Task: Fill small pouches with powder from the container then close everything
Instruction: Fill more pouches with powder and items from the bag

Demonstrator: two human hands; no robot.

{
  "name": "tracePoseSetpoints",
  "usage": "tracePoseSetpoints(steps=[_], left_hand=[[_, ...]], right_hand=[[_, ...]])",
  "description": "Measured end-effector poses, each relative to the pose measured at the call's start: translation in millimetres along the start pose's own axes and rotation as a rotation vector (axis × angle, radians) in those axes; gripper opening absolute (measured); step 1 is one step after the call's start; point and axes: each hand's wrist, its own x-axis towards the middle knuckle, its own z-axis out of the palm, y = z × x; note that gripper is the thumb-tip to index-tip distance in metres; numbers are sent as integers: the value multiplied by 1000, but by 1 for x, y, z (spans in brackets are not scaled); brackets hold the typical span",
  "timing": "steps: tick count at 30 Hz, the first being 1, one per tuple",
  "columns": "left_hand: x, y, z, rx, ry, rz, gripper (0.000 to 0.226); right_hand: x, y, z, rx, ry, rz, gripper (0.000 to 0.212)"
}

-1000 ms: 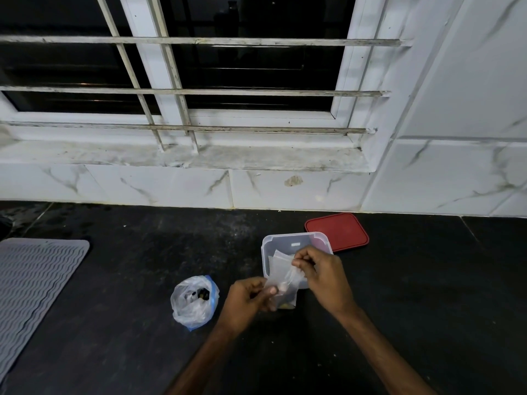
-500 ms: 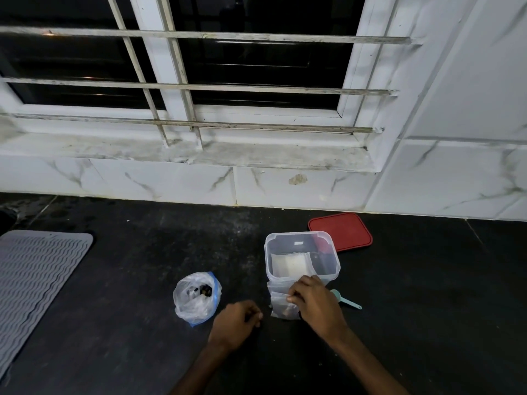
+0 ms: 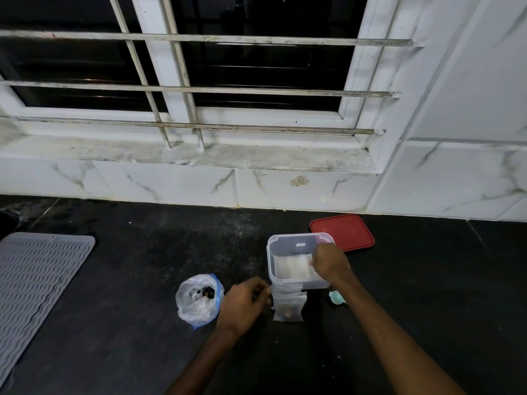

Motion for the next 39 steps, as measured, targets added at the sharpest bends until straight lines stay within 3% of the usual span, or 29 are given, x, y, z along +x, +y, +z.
tracePoseSetpoints(steps=[6, 11, 19, 22, 25, 28, 30, 32, 35, 37, 39], left_hand=[[3, 8, -16, -4, 54, 5, 10], [-2, -1, -28, -9, 111, -36, 11], [7, 9, -26, -80, 126, -19, 9], [12, 22, -24, -125, 130, 51, 9], [12, 43, -29, -266, 190, 178, 8], [10, 62, -43, -468, 207, 279, 24], [11, 68, -53, -517, 34, 320, 41], [16, 66, -58, -480, -172, 311, 62], [18, 63, -59, -409, -292, 237, 93], [19, 63, -59, -407, -283, 239, 93], [18, 64, -59, -422, -239, 251, 78]], right_hand=[[18, -6, 20, -54, -50, 47, 62], [21, -16, 14, -79, 47, 53, 33], [0, -26, -43, -192, 171, -4, 32], [-17, -25, -62, -130, 226, -35, 16], [-44, -27, -83, -84, 286, -218, 9], [-70, -30, -90, -126, 233, -471, 27], [-78, -30, -88, -72, 158, -600, 33], [-80, -31, -87, -10, 128, -768, 24], [-82, -33, -84, -142, 161, -899, 27], [-84, -39, -86, -219, 125, -920, 33], [-87, -46, -90, -277, 81, -935, 36]])
